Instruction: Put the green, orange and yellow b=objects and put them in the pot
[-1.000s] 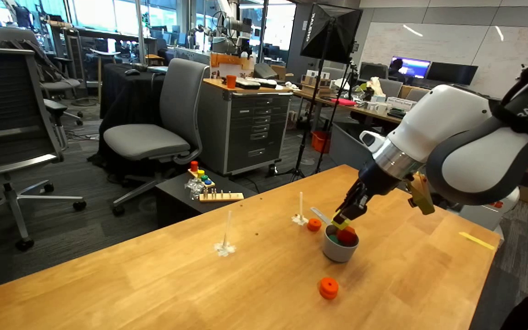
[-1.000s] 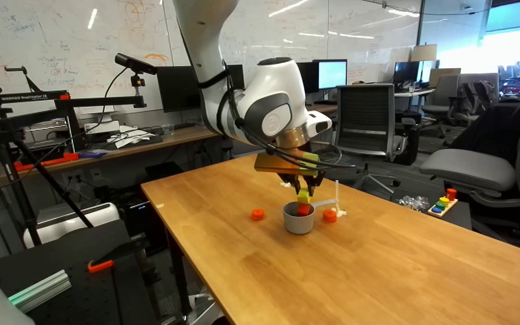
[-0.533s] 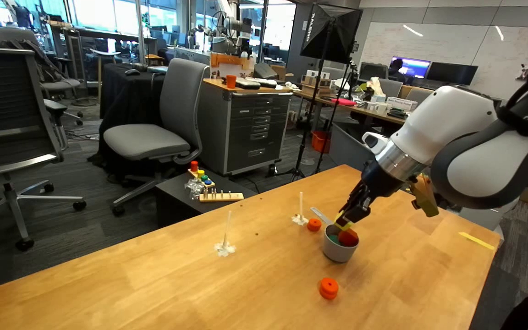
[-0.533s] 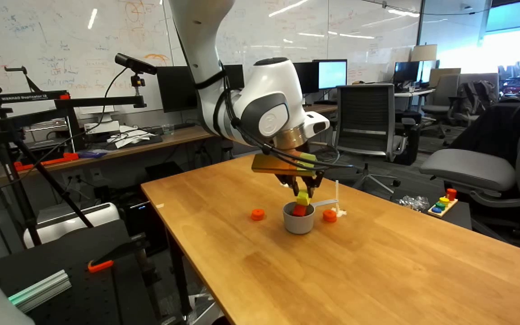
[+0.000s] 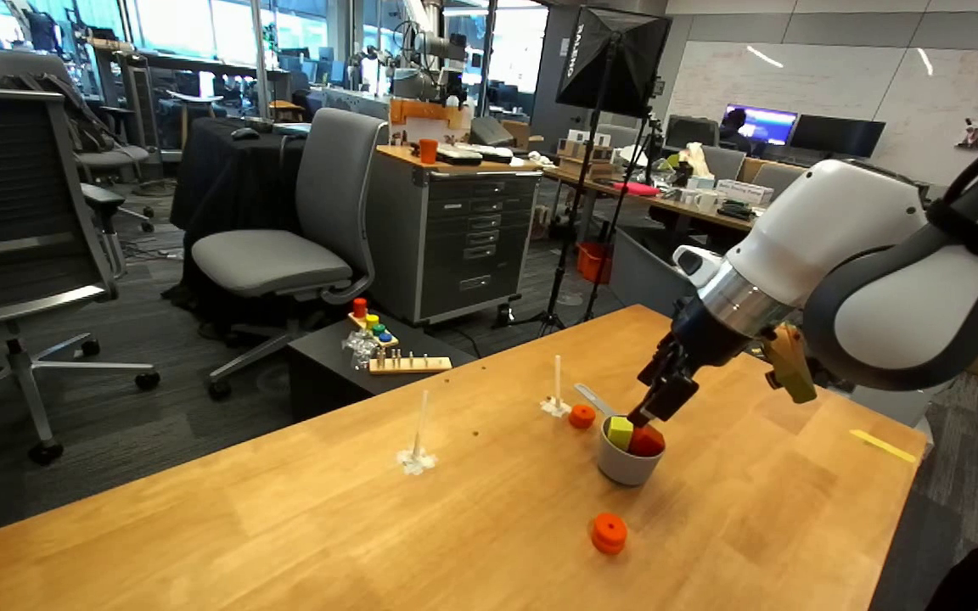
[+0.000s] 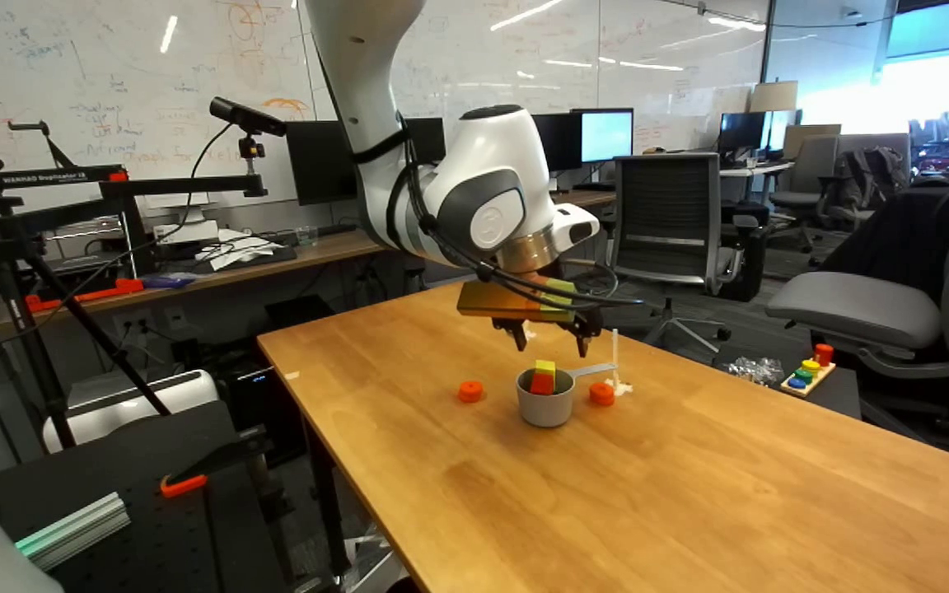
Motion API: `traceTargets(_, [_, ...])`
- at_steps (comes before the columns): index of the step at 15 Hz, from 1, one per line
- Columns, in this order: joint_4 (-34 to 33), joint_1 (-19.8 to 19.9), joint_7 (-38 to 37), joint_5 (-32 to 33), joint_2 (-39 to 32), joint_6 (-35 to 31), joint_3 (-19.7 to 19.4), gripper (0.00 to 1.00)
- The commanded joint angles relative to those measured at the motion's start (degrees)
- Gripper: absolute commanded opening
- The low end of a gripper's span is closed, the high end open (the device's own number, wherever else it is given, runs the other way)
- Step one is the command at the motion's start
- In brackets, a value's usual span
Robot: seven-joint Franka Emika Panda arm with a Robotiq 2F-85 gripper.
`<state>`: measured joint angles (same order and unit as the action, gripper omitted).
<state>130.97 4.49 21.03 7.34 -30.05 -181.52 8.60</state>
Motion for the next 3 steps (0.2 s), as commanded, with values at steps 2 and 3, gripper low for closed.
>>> traceTargets(2, [0.19,-0.12,-1.78,2.87,-0.03,-1.48,-0.55,1.00])
traceTargets(3, [0.36,-0.27,-1.82,3.04,-0.03,-1.97,-0.78,1.00])
